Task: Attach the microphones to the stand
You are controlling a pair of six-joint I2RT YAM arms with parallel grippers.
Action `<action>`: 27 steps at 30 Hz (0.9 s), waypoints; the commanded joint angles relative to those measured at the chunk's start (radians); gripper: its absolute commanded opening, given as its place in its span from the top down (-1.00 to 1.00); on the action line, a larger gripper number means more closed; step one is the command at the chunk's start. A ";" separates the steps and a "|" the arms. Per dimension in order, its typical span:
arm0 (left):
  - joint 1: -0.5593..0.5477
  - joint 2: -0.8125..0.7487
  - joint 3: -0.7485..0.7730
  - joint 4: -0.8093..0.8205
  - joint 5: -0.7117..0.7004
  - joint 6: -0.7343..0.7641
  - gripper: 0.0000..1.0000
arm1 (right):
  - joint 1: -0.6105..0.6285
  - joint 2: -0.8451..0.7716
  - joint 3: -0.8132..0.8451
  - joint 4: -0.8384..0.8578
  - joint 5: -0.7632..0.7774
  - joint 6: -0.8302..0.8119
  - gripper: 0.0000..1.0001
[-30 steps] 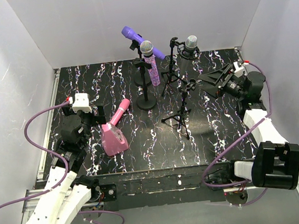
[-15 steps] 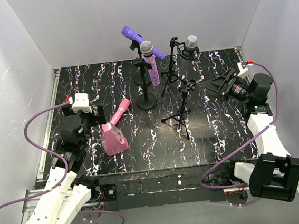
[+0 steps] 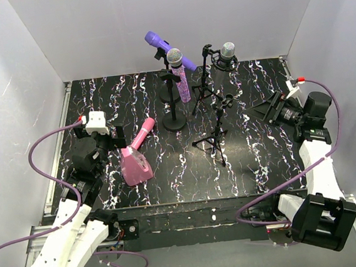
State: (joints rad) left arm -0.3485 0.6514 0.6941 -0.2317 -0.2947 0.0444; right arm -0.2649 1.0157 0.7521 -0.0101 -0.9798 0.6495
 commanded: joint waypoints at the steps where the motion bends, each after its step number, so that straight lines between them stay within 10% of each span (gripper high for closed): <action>1: 0.005 -0.007 -0.002 0.014 0.015 -0.008 -0.96 | -0.027 -0.025 0.056 -0.077 -0.049 -0.122 -0.85; 27: 0.005 0.305 0.434 -0.251 0.343 -0.201 -0.96 | -0.042 -0.060 0.082 -0.473 -0.094 -0.899 -0.93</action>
State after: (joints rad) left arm -0.3489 0.8314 0.9768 -0.3538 -0.1020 -0.1062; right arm -0.3016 0.9558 0.8093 -0.4187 -1.0496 -0.1165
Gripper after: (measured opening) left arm 0.981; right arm 0.971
